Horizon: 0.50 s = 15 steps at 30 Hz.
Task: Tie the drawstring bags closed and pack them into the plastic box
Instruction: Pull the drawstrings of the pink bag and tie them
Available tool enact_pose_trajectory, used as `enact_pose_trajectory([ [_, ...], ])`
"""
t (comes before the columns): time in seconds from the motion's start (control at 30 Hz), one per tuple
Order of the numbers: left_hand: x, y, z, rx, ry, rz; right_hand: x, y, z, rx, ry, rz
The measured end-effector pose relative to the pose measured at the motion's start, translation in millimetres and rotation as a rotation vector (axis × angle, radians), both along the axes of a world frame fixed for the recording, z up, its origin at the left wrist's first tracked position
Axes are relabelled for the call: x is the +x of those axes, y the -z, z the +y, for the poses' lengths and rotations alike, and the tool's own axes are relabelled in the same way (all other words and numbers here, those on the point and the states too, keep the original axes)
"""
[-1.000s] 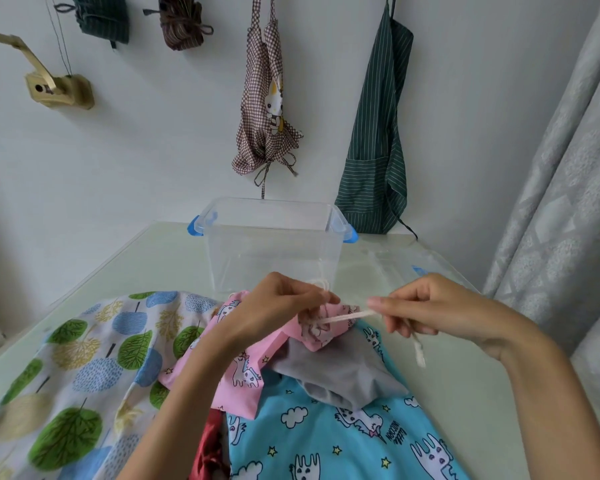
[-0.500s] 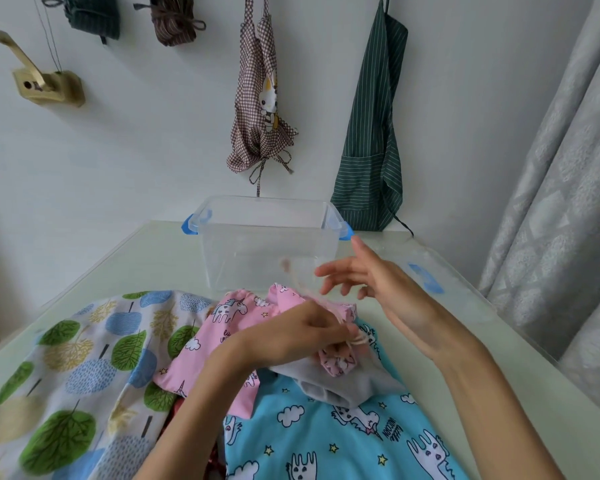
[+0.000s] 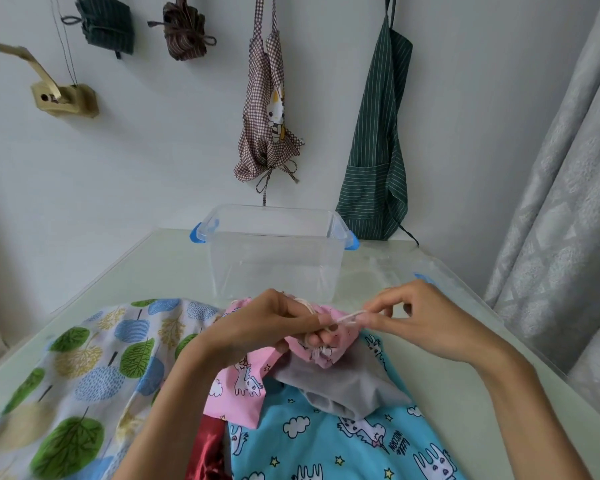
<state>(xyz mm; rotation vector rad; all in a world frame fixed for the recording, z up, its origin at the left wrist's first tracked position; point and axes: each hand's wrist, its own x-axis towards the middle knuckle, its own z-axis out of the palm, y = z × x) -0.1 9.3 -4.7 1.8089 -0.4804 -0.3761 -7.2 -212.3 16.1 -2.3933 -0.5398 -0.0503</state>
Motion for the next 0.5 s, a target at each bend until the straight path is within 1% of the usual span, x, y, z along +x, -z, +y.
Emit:
enact_pose_trajectory([
  [0.07, 0.8, -0.4, 0.7, -0.084, -0.022, 0.076, -6.8, -8.7, -4.0, 0.122, -0.06, 0.054],
  [0.13, 1.6, 0.3, -1.7, -0.194, -0.044, 0.161, -12.5, -13.5, -3.7, 0.166, -0.09, 0.126],
  [0.2, 1.7, 0.4, -3.8, -0.282, -0.104, 0.212, -18.2, -16.8, 2.3, 0.116, -0.123, 0.191],
  [0.3, 0.1, -0.2, -6.9, -0.327, -0.183, 0.195, -25.8, -19.6, 16.1, 0.029, -0.203, 0.238],
  [0.4, 1.8, 0.2, -5.8, -0.307, -0.259, 0.137, -24.6, -19.0, 18.9, -0.017, -0.147, 0.187],
  [0.5, 4.0, 0.6, -2.2, -0.323, -0.278, 0.059, -10.2, -9.2, 12.8, -0.035, 0.013, 0.003],
])
